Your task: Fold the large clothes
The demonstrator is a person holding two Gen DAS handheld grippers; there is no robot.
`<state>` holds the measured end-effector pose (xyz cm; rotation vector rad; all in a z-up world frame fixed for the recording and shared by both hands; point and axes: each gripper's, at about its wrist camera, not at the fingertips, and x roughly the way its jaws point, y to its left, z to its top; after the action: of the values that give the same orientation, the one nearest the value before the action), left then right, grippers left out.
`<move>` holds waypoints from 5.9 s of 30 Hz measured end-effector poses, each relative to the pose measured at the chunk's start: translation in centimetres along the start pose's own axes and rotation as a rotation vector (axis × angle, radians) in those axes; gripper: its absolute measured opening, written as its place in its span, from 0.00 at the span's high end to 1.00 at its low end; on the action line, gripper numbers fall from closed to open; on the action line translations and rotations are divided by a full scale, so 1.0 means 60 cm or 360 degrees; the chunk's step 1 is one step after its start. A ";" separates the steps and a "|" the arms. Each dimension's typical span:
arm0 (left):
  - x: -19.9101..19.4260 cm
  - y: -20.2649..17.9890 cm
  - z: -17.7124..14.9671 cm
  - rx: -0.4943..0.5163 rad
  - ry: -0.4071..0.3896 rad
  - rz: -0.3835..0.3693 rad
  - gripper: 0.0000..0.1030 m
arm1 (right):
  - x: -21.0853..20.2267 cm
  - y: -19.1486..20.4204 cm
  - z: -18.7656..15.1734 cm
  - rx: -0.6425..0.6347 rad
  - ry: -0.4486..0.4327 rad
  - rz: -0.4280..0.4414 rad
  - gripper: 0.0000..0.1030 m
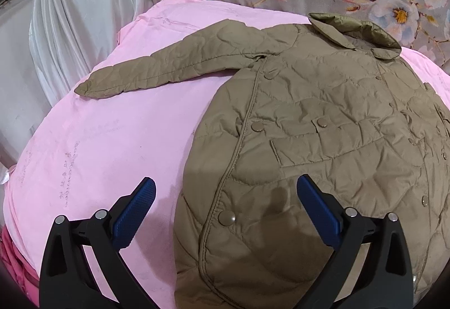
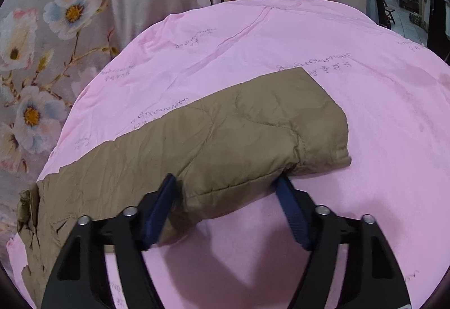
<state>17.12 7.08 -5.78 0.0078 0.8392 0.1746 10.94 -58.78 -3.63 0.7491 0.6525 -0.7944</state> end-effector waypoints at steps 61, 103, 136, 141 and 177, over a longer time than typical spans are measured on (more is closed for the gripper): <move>0.149 -0.103 0.217 -0.0163 0.0291 -0.0610 0.92 | -0.007 0.400 -0.202 -0.0266 0.0555 0.0716 0.47; 0.191 -0.233 0.201 0.0243 0.0008 -0.0366 0.52 | -0.068 0.633 -0.417 -0.1333 0.0351 0.0549 0.84; 0.151 0.060 0.195 -0.0432 0.0012 -0.0472 0.16 | -0.054 0.633 -0.443 -0.1388 0.0256 0.0494 0.84; 0.185 0.284 0.186 -0.0813 0.0069 -0.0188 0.16 | -0.057 0.633 -0.445 -0.1396 0.0236 0.0473 0.84; -0.100 -0.252 0.352 0.0110 -0.0319 -0.1014 0.95 | -0.174 0.519 -0.375 -0.1236 0.0020 0.0484 0.51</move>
<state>31.15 -7.44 11.64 -0.1734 0.6130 -0.4485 25.34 -22.06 1.85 0.1308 0.7637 -0.2121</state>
